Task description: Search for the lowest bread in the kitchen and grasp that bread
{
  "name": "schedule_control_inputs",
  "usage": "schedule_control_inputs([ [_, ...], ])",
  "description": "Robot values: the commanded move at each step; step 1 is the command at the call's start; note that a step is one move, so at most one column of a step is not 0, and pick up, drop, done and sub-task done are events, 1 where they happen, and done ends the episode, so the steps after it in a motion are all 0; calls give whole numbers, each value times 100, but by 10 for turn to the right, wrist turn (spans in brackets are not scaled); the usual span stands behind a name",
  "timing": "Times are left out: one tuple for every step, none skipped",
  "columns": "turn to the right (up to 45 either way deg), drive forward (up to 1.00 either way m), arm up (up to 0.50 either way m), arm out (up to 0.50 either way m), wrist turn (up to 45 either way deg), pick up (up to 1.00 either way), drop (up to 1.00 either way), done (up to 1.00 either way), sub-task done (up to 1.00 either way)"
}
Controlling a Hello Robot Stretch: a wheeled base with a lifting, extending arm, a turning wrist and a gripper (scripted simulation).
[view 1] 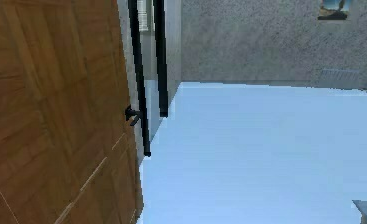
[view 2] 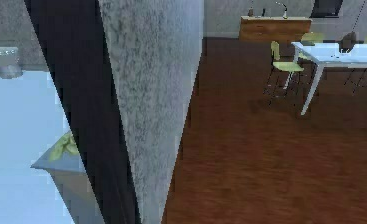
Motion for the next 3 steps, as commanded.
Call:
schedule_control_inputs([
  [120, 0, 0, 0, 0, 0, 0, 0, 0],
  [0, 100, 0, 0, 0, 0, 0, 0, 0],
  [0, 25, 0, 0, 0, 0, 0, 0, 0],
])
